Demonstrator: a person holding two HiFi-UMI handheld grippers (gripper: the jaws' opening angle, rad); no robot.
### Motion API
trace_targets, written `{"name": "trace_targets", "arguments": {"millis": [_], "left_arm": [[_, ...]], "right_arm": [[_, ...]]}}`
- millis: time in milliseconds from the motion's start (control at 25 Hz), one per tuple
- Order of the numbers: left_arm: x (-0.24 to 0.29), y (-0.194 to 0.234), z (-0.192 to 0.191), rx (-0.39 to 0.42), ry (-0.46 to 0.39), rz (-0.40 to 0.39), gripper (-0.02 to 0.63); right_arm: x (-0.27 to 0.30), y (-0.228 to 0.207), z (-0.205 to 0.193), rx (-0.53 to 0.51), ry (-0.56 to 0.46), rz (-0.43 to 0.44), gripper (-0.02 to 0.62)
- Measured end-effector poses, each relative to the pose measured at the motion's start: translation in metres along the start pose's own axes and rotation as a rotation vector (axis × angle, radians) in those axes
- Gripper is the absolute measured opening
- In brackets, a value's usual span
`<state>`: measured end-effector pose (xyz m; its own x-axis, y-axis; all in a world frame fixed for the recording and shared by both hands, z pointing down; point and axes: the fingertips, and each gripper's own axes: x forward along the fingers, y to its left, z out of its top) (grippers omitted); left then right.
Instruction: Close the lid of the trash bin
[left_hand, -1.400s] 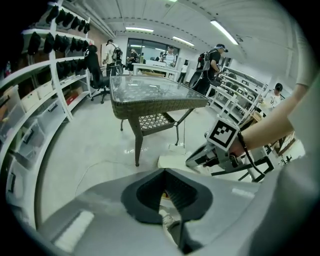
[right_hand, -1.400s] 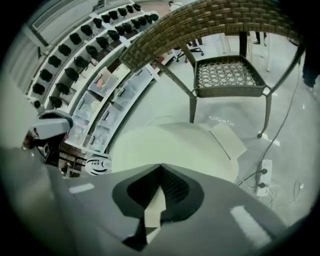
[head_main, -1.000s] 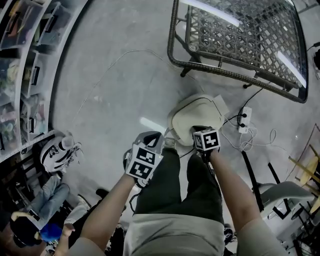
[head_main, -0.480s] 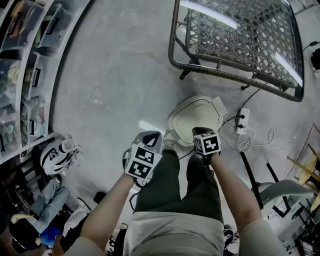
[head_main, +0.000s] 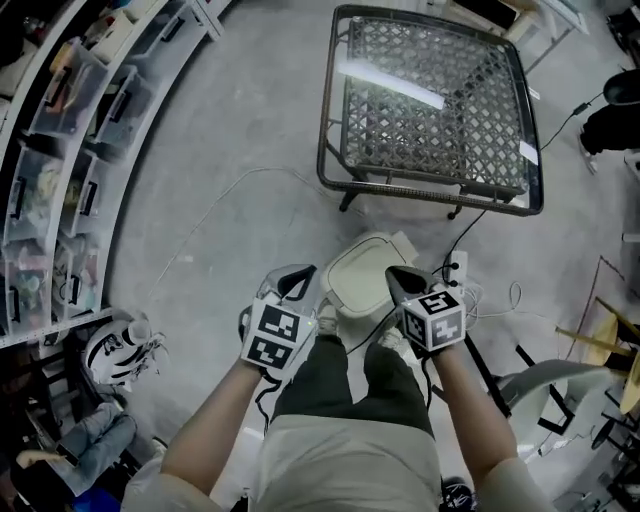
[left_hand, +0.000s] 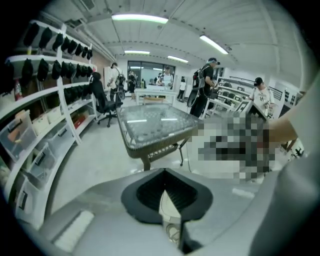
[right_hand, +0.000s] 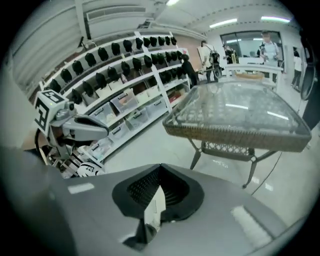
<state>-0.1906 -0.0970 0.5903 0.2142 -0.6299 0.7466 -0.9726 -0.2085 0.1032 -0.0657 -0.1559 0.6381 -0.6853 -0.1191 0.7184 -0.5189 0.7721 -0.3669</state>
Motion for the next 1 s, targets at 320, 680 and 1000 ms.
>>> {"name": "trace_targets", "arguments": {"millis": [320, 680, 1000], "left_arm": [[-0.096, -0.034, 0.126, 0.192, -0.217, 0.035, 0.003], [-0.194, -0.105, 0.239, 0.358, -0.502, 0.058, 0.003], [-0.27, -0.156, 0.295, 0.377, -0.689, 0.01, 0.003]], "right_arm": [[-0.153, 0.051, 0.113, -0.089, -0.291, -0.036, 0.003], [-0.317, 0.098, 0.177, -0.229, -0.625, -0.128, 0.003], [-0.437, 0.135, 0.208, -0.285, -0.844, -0.182, 0.003]]}}
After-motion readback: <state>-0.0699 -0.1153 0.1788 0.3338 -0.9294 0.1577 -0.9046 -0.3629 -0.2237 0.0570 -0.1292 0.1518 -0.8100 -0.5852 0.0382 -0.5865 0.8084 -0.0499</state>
